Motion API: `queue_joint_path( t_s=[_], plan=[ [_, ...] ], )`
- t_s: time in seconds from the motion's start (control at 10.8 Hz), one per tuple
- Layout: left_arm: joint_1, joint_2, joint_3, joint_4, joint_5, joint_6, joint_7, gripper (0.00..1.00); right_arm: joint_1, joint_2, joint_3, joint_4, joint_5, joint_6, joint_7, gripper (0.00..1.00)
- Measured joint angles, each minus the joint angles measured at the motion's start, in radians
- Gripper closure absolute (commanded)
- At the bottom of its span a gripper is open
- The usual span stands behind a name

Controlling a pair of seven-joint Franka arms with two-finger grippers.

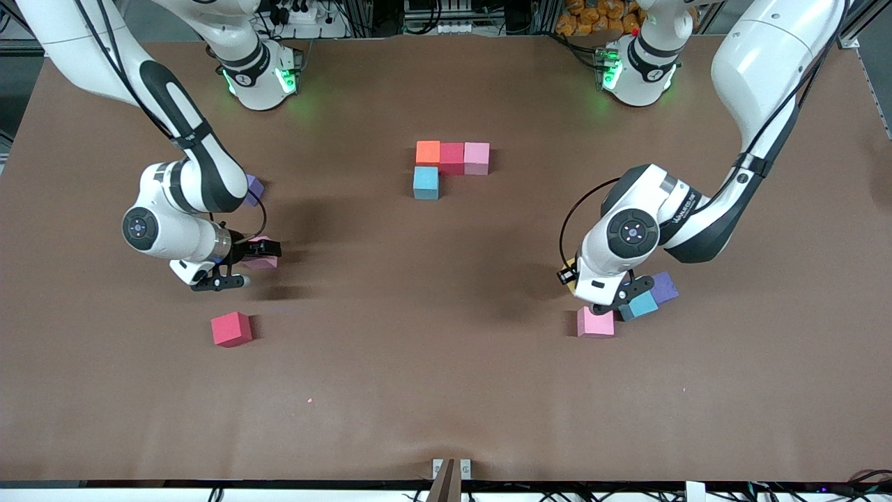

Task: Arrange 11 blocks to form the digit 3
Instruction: 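Carry the lavender cube toward the cube row with the right gripper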

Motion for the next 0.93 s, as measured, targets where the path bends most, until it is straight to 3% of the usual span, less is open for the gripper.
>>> queue_joint_path(
  t_s=[0.19,0.28,0.46,0.65,0.93],
  plan=[
    [0.000,0.000,0.000,0.004,0.000,0.000,0.000,0.62,0.000,0.010,0.000,-0.019,0.000,0.042,-0.001,0.00],
    [0.000,0.000,0.000,0.006,0.000,0.000,0.000,0.62,0.000,0.017,0.000,-0.035,0.000,0.073,-0.002,0.07],
    [0.000,0.000,0.000,0.009,0.000,0.000,0.000,0.62,0.000,0.021,0.000,-0.045,0.000,0.086,-0.003,0.42],
    [0.000,0.000,0.000,0.012,0.000,0.000,0.000,0.62,0.000,0.021,0.000,-0.045,0.000,0.089,-0.017,0.64],
    [0.000,0.000,0.000,0.012,0.000,0.000,0.000,0.62,0.007,0.014,0.003,-0.016,0.000,0.058,-0.022,0.67]
  ],
)
